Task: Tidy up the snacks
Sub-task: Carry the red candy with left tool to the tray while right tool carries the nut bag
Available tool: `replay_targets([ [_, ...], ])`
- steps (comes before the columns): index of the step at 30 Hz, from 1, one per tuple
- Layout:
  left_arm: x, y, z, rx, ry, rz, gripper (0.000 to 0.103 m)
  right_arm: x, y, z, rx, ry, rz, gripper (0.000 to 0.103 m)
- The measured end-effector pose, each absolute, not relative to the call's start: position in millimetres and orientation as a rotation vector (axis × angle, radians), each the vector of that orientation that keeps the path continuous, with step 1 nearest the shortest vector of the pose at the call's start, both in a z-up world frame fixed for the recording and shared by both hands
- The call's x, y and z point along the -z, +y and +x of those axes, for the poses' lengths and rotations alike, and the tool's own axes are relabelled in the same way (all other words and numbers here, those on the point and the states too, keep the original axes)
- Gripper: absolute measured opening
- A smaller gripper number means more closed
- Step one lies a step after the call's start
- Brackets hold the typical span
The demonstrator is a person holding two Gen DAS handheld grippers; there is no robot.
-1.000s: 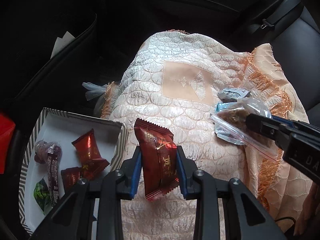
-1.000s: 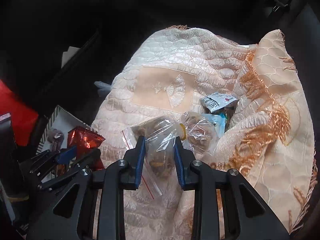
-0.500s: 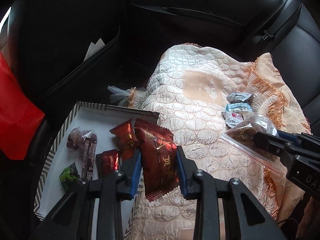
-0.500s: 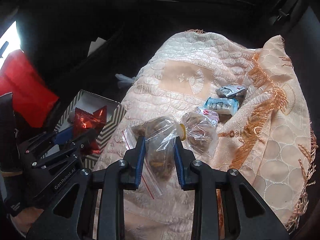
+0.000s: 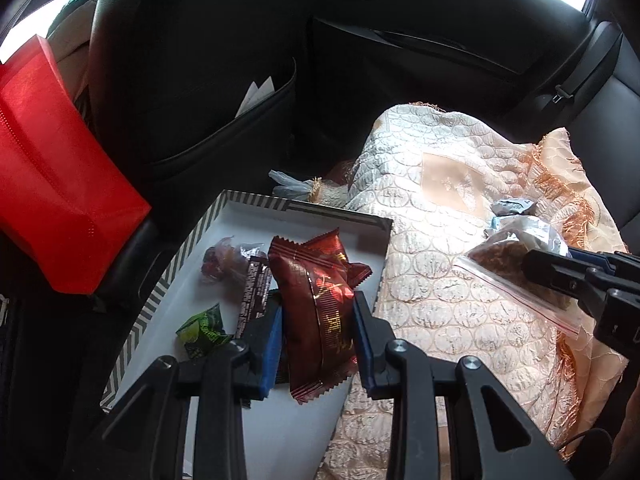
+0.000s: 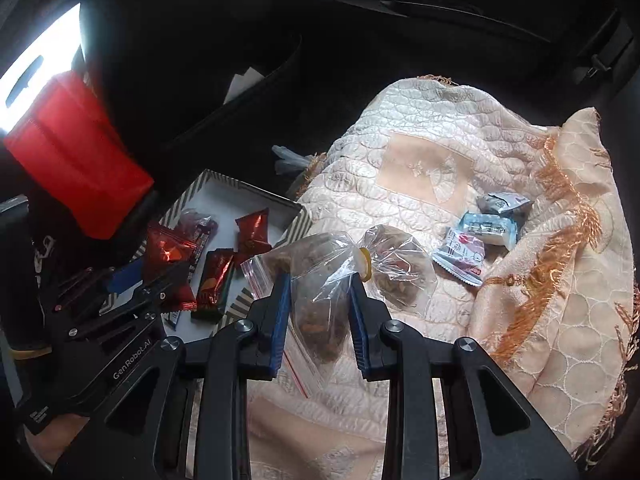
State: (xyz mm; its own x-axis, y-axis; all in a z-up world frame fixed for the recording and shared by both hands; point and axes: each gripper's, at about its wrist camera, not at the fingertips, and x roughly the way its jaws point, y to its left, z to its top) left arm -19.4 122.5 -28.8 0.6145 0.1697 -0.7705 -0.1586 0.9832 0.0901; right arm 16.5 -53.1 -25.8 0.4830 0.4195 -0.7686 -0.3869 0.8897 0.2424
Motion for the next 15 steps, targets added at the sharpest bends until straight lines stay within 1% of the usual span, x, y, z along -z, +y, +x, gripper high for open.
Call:
replay_targets([
  [15,42.4,170.8,-29.9,-0.277,0.906,-0.039,0.034,22.6,8.9,10.6,-0.578,0.942,-0.058,0.027],
])
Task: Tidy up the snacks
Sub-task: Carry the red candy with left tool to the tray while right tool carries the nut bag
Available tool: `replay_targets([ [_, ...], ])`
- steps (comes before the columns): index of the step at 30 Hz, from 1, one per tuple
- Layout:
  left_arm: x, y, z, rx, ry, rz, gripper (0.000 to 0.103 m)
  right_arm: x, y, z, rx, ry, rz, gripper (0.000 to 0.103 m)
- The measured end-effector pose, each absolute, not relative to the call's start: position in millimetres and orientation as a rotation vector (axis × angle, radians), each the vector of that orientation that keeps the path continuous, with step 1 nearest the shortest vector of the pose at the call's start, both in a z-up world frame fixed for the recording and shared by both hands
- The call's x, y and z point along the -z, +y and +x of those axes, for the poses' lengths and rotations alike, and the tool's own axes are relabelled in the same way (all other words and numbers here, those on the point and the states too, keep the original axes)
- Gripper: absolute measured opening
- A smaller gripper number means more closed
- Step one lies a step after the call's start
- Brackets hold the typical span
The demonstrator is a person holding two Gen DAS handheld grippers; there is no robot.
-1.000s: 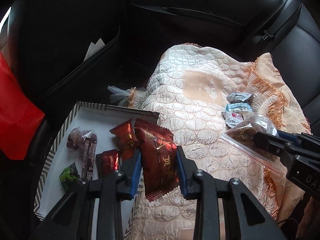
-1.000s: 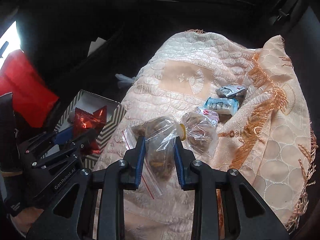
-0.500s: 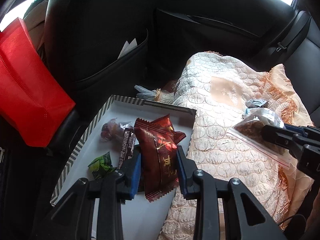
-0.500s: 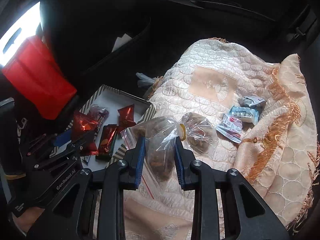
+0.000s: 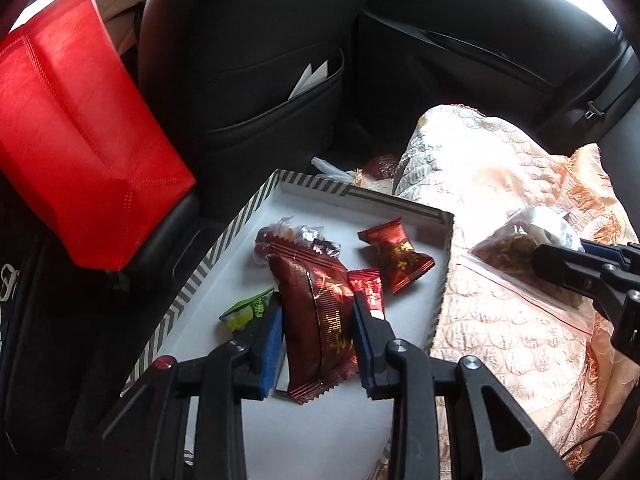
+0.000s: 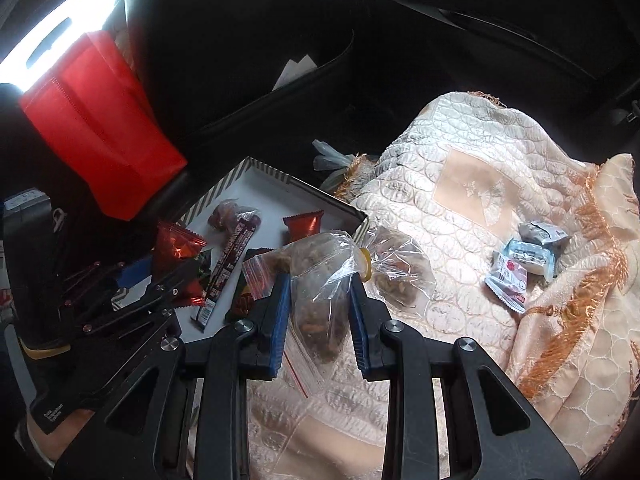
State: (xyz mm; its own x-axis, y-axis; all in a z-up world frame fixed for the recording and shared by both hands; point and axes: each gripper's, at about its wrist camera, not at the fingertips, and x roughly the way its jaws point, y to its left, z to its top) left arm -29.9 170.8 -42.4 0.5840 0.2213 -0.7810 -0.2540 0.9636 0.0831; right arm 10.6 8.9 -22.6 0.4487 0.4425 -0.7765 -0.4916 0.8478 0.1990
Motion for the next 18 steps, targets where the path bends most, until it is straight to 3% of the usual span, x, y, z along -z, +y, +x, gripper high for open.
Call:
replay_targets([
  [18,66.8,211.4,-24.1,-0.347,0.955,-0.074,0.034,44.9,64.4,28.6,-0.636,0.987,-0.109,0.027],
])
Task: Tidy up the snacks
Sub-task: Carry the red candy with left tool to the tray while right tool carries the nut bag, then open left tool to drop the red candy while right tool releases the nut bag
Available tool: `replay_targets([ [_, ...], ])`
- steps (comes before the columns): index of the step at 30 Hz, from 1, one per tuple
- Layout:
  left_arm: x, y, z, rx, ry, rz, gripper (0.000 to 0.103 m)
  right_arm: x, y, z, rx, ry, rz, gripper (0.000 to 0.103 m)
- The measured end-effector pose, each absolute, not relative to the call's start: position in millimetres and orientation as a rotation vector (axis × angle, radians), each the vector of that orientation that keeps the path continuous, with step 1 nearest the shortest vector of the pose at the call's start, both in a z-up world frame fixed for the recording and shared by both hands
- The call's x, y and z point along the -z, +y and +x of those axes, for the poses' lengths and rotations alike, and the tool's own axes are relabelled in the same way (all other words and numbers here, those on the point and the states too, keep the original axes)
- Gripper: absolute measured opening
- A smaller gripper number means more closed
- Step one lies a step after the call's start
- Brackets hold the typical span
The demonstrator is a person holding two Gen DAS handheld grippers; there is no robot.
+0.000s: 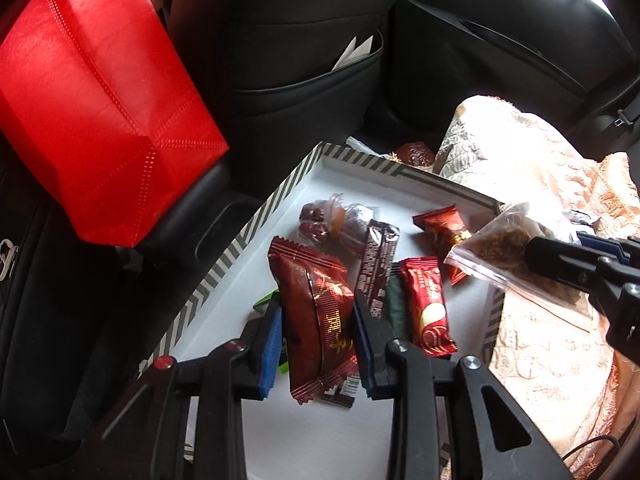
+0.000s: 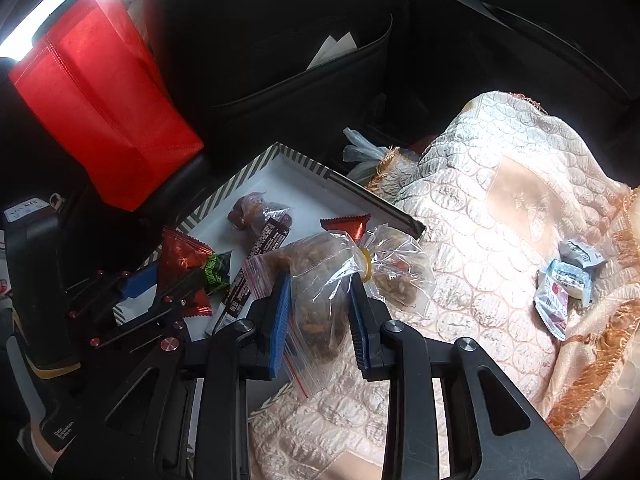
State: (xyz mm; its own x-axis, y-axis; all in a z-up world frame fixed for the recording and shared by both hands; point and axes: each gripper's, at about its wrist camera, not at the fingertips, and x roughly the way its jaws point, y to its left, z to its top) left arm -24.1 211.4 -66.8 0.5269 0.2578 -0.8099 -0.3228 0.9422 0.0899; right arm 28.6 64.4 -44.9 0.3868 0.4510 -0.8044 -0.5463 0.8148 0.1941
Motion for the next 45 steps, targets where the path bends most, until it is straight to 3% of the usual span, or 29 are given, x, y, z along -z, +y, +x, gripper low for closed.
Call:
replay_targets([
  [28,93.9,237.6,-19.1,-0.414,1.024,-0.082,0.034,100.2,119.5,31.5,-0.685,1.067,-0.199,0.027],
  [45,96.8,245.8,-20.5,-0.461,1.035,-0.092,0.037,101.5,126.5,22.0,-0.743,1.069,-0.217,0.029],
])
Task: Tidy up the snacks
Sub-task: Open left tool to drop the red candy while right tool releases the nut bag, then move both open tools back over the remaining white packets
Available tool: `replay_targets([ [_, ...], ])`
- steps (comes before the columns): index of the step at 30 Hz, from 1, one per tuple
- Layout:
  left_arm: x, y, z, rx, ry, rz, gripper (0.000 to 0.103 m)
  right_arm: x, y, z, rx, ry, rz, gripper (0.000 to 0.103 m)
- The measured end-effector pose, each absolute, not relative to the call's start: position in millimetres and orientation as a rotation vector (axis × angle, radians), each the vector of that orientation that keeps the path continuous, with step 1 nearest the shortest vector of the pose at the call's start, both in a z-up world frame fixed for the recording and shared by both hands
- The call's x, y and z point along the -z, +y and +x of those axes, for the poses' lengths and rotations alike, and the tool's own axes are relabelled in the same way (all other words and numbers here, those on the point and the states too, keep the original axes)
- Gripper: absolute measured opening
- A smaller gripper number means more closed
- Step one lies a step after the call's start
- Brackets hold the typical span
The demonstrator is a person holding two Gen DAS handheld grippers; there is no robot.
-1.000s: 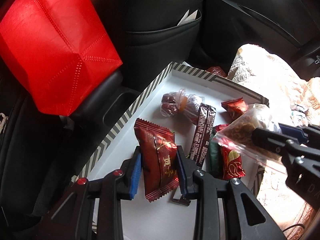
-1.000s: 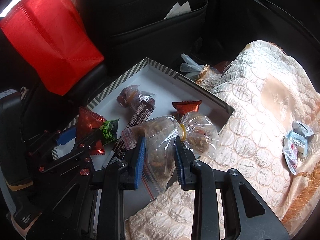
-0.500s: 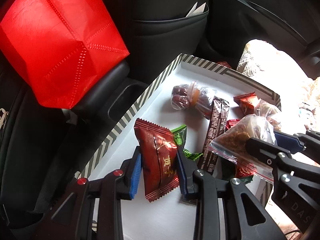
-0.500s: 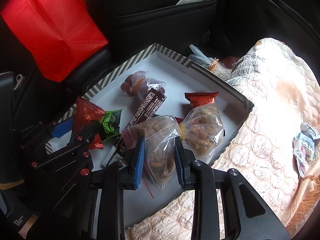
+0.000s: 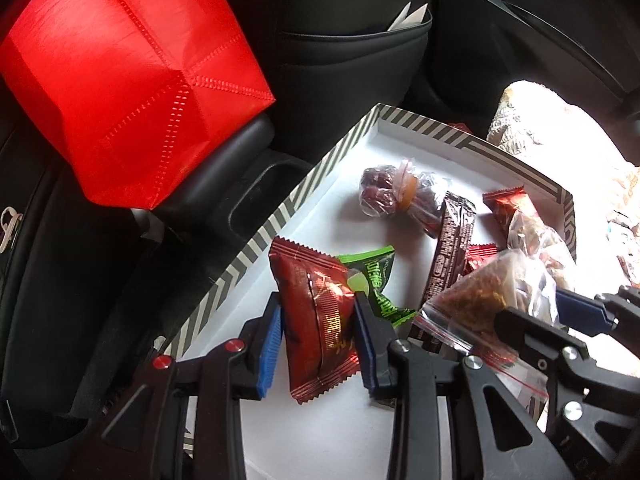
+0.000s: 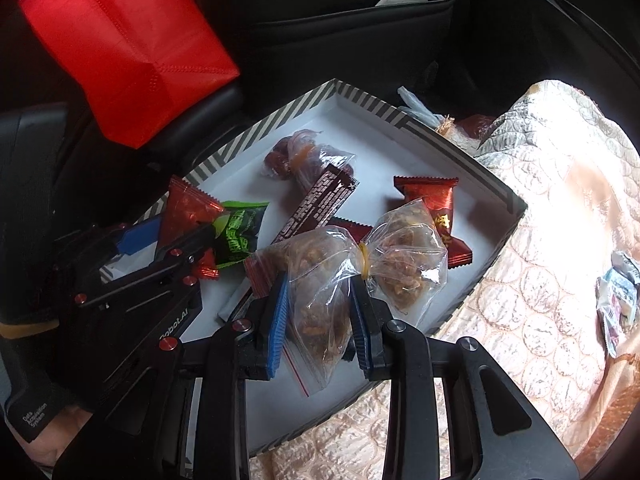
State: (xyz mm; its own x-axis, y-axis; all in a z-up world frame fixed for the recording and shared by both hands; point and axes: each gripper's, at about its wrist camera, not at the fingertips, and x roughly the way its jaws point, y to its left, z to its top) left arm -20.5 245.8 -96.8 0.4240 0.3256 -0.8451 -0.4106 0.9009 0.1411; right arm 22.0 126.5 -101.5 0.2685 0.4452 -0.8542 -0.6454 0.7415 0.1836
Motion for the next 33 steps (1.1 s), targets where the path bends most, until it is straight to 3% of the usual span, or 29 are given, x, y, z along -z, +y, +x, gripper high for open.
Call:
replay_targets([
  [4,95.2,250.1,-22.7,-0.487,1.032,-0.104,0.06,99.9,123.4,21.1,-0.773,1.103,-0.173,0.032],
  [7,92.7,253.0,-24.5,-0.497,1.024,-0.115,0.07,97.1,121.1,17.4,-0.775,1.114,-0.182,0.038],
  [9,90.5,254.4,-25.5,-0.505,1.019,-0.119,0.072,94.8,118.9,14.8,-0.788,1.12,-0.173,0.041],
  [21,68.9,246.1,-30.1,-0.481,0.983,-0.16,0.077,69.8,81.6,11.8,-0.777,1.106,-0.093,0.042],
  [33,44.0,179.2,-20.4,-0.303,0.961,-0.118,0.087,52.2,7.0,21.4,-0.665,1.066,-0.022,0.042],
])
